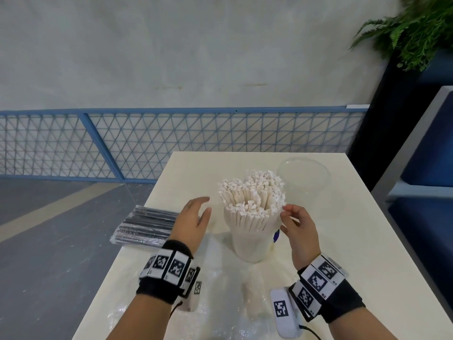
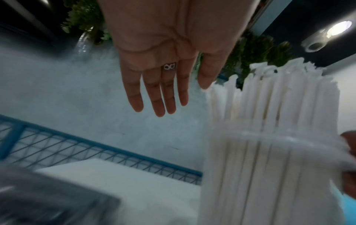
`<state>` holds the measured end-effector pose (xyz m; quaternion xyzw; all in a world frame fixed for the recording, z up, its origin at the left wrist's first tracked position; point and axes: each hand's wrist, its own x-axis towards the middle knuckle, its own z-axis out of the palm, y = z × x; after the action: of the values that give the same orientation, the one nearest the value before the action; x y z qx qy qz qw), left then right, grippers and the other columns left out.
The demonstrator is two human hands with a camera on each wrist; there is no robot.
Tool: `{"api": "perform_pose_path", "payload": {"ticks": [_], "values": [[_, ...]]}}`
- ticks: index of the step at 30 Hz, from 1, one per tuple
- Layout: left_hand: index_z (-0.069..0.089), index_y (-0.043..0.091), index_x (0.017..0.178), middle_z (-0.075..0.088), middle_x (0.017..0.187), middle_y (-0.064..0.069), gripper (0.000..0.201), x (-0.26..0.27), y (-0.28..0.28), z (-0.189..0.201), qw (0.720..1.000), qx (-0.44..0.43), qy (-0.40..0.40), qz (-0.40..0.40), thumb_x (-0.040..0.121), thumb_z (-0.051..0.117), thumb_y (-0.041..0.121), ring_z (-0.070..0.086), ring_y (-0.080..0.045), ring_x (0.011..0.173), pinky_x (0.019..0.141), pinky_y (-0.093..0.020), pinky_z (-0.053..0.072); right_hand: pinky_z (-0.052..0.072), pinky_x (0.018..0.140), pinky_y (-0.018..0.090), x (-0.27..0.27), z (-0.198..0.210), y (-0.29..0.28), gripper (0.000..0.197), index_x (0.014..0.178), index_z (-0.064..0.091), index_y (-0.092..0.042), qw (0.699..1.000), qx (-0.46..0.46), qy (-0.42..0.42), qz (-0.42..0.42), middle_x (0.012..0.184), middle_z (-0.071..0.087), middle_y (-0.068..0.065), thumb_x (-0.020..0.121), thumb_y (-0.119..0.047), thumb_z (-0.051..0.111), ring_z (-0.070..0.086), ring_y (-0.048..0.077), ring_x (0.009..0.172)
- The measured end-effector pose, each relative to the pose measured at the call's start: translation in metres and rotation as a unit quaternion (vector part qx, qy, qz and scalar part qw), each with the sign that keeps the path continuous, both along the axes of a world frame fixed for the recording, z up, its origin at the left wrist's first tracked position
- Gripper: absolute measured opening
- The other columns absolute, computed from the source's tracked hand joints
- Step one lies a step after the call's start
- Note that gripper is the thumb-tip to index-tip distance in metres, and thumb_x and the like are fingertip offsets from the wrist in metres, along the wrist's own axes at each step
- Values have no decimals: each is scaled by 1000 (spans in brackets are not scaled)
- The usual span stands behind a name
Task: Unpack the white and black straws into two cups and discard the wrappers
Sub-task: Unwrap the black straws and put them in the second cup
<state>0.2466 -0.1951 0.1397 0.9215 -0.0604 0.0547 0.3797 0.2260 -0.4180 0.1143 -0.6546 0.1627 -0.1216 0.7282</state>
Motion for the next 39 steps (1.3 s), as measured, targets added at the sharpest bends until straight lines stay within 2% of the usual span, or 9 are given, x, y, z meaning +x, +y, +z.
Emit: {"api": "perform_pose_path", "payload": {"ticks": [4, 9, 14, 20, 24, 29, 32, 36, 39], "values": [[53, 11, 121, 57, 121, -7, 29, -21, 29, -39, 996, 17, 58, 64, 93, 49, 16, 54, -14, 103, 86, -20, 39, 48, 73, 33, -7, -14, 4, 13, 82, 53, -12, 995, 75, 59, -3, 77, 52, 6, 94, -13, 50, 49, 18, 67], [56, 8, 115, 59, 118, -10, 26, -45, 56, -64, 986, 38, 105, 121, 91, 53, 15, 51, -13, 91, 82, -21, 39, 42, 67, 30, -26, -38, 24, 22, 74, 53, -10, 985, 61, 130, 92, 67, 51, 5, 94, -11, 44, 47, 17, 62], [52, 9, 122, 53, 125, -11, 33, -57, 80, -66, 974, 39, 124, 187, 90, 54, 16, 54, -22, 105, 92, -27, 40, 42, 71, 30, -32, -55, 51, 12, 89, 58, -11, 971, 47, 172, 161, 81, 61, 3, 94, -15, 48, 57, 16, 74], [45, 8, 129, 40, 137, -18, 45, -44, 118, -62, 955, 6, 140, 260, 87, 59, 17, 43, -33, 123, 102, -38, 35, 43, 71, 26, -31, -60, 97, 7, 96, 58, -20, 964, 23, 175, 199, 103, 62, 3, 94, -19, 51, 61, 12, 85], [35, 3, 135, 26, 144, -22, 60, -27, 139, -61, 947, -10, 153, 282, 84, 63, 18, 34, -36, 130, 106, -40, 30, 42, 95, 35, -20, -59, 123, 23, 116, 54, -22, 962, -31, 162, 219, 126, 55, 2, 93, -22, 54, 53, 18, 109], [18, -3, 140, 15, 150, -25, 81, 6, 165, -69, 929, -6, 197, 312, 82, 66, 23, 19, -38, 139, 112, -45, 25, 28, 113, 45, -2, -56, 161, 55, 144, 27, -19, 935, -80, 174, 299, 150, 32, 3, 95, -28, 49, 34, 24, 136], [13, -4, 142, 20, 149, -26, 85, 20, 174, -69, 920, -11, 251, 301, 83, 64, 29, 25, -39, 137, 111, -45, 28, 26, 115, 46, 6, -59, 178, 61, 148, 16, -21, 925, -85, 189, 319, 155, 24, 5, 96, -31, 47, 29, 26, 139], [18, -4, 141, 28, 146, -26, 79, 34, 186, -72, 919, 13, 279, 279, 86, 59, 37, 30, -38, 134, 107, -45, 30, 35, 108, 45, 13, -68, 185, 64, 149, 12, -26, 921, -76, 219, 312, 156, 22, 4, 95, -32, 47, 32, 29, 138], [35, 2, 134, 39, 138, -25, 74, 37, 200, -80, 914, 62, 300, 267, 83, 55, 52, 38, -38, 128, 105, -46, 35, 42, 100, 45, 13, -73, 184, 61, 147, 20, -27, 932, -24, 232, 277, 153, 28, 7, 94, -29, 51, 36, 30, 134]]}}
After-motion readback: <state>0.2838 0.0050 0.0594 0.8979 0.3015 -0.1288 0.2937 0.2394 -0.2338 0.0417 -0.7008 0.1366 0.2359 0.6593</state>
